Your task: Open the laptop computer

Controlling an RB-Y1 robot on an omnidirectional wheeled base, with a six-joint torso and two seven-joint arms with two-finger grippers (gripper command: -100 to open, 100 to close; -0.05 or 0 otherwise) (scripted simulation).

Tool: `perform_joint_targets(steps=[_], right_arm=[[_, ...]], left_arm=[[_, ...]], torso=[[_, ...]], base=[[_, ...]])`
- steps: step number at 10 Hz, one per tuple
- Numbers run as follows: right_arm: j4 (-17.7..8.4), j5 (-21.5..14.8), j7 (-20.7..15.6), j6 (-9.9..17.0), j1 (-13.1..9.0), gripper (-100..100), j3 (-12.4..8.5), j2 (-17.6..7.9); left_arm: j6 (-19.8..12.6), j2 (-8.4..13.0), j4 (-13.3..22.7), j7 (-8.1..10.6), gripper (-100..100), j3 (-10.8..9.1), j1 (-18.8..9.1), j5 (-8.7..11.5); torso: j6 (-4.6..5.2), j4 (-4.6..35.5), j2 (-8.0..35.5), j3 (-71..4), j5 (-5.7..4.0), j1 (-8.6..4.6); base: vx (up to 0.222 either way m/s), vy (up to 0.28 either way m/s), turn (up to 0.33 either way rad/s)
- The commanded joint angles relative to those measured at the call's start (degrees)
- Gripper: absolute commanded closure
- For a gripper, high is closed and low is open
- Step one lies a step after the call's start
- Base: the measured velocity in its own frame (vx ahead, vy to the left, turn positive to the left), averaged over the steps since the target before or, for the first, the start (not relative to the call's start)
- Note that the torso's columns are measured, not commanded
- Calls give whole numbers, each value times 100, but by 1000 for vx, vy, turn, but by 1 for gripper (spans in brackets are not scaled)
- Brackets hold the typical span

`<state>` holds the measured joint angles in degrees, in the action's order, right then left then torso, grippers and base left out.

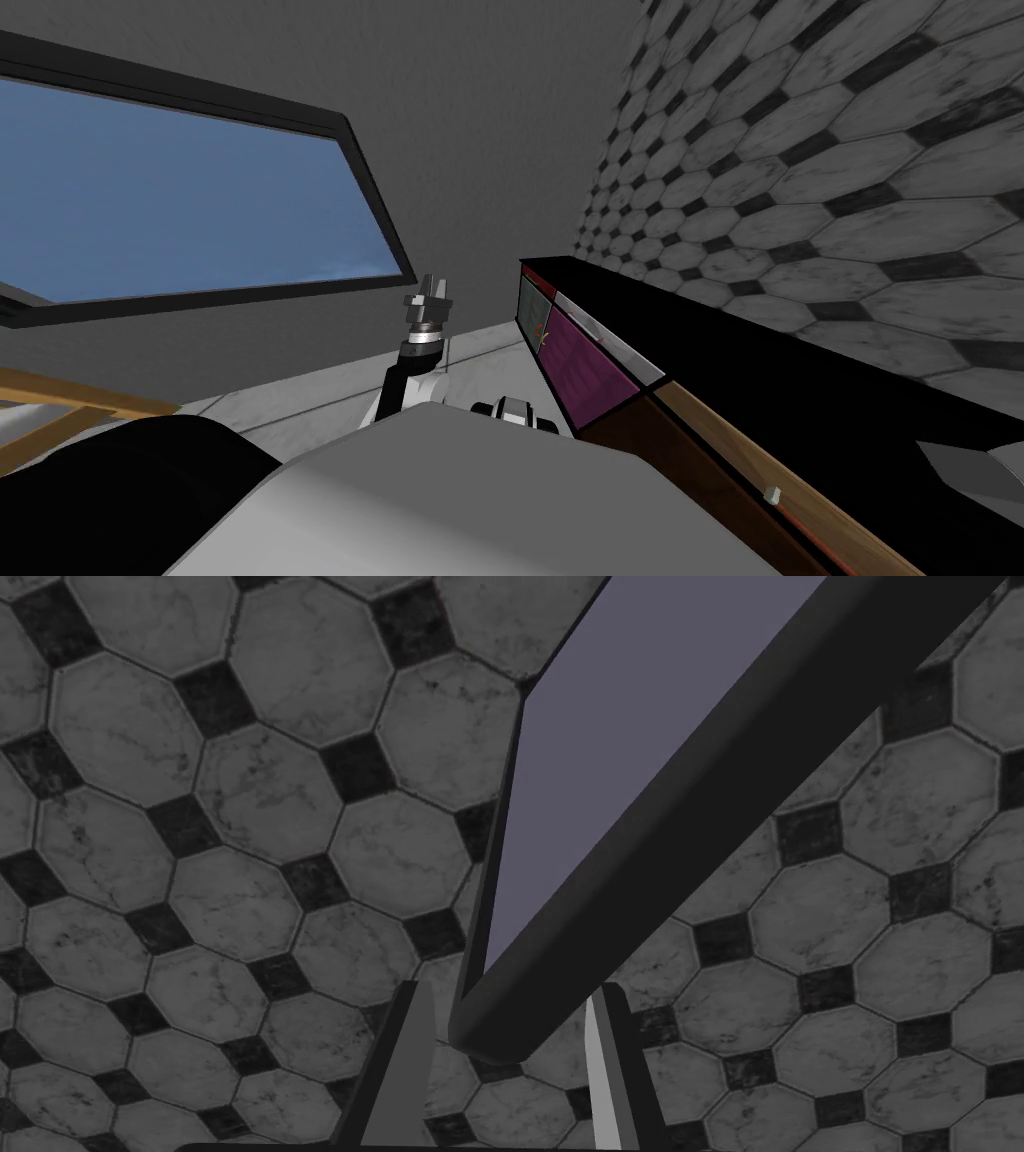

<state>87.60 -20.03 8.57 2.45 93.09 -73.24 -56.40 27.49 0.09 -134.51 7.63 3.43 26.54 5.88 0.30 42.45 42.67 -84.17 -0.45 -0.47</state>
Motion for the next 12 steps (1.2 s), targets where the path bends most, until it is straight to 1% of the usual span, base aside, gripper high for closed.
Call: perform_joint_targets(steps=[1,2,4,6,7,9,10,11,12], right_arm=[[-91,132,109,15,18,100,29,-16],[-335,309,247,27,-242,100,173,11],[-575,469,355,37,-500,100,320,48],[-816,629,464,48,-759,100,468,85],[-936,709,518,53,-888,100,542,104],[-1176,869,626,64,-1146,100,689,141],[-1174,798,582,56,-1130,100,627,111],[-1298,847,600,61,-1358,100,673,174],[-1403,890,612,62,-1556,100,708,234]], left_arm=[[0,0,0,0,0,0,0,0],[0,1,0,0,0,-1,2,0],[0,0,0,0,0,0,0,0],[0,1,0,0,0,-1,1,0],[0,0,0,0,0,-1,1,0],[0,1,0,0,0,-1,1,0],[0,1,0,0,0,-1,1,0],[0,1,0,0,0,-2,3,0],[0,1,0,0,0,-1,2,0]], torso=[[1,0,-5,-6,10,6],[0,-11,-36,-28,23,19],[-35,-14,-23,-25,17,11],[-15,-10,-25,-18,14,27],[-21,-16,-38,-21,-1,21],[-25,-19,-42,-34,17,22],[-40,-22,-47,-32,5,25],[-31,-27,-70,-52,25,33],[-42,-30,-68,-60,37,38]], base=[[-69,9,56],[-113,1,197],[-215,-9,239],[-182,1,152],[-156,17,167],[-156,12,168],[-75,7,41],[-68,3,86],[-130,1,162]])
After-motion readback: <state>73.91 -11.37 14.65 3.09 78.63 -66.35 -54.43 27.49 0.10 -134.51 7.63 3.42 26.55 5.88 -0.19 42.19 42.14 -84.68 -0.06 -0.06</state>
